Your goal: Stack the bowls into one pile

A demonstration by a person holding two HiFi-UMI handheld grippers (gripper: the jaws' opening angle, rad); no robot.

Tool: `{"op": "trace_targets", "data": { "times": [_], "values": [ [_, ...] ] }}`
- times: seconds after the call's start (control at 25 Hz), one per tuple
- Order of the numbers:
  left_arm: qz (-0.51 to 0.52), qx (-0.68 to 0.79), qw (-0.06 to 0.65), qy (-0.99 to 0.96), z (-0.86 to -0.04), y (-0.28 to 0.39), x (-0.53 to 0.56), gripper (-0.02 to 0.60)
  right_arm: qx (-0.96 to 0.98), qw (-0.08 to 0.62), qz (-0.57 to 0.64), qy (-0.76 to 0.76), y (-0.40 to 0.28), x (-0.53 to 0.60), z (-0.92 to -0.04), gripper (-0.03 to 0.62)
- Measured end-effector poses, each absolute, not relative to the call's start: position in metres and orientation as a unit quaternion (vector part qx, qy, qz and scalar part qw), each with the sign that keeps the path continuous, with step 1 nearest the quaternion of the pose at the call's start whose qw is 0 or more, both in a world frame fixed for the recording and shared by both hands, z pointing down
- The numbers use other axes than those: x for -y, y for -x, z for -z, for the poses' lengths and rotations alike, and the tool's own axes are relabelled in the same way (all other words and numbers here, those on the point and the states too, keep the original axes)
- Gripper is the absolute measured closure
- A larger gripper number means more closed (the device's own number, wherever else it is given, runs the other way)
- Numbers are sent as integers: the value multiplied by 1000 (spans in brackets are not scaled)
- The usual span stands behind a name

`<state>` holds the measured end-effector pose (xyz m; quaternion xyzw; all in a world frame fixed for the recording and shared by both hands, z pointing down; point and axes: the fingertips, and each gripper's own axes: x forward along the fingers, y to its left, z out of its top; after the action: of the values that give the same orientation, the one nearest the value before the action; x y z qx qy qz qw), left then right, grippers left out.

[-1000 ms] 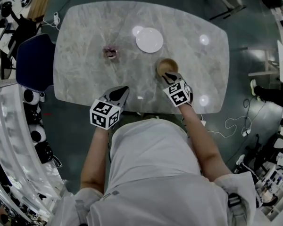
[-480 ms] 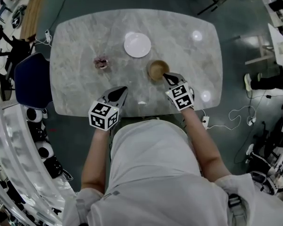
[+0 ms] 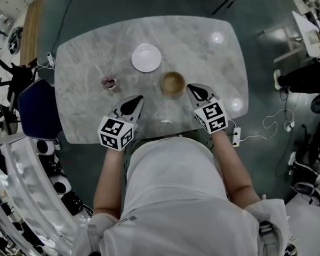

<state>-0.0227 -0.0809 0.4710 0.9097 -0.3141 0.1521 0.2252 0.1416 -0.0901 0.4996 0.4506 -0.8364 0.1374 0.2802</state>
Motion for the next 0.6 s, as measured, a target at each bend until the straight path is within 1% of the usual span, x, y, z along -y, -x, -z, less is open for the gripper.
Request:
{"op": "trace_targets", "data": {
  "times": [0.2, 0.6],
  "values": [
    [-126, 306, 190, -924, -437, 13, 91, 580, 839, 237, -121, -474, -148, 86, -459, 582],
    [-46, 312, 112, -942, -360, 4, 98, 580, 841, 173, -74, -508, -156, 72, -394, 583]
  ]
}}
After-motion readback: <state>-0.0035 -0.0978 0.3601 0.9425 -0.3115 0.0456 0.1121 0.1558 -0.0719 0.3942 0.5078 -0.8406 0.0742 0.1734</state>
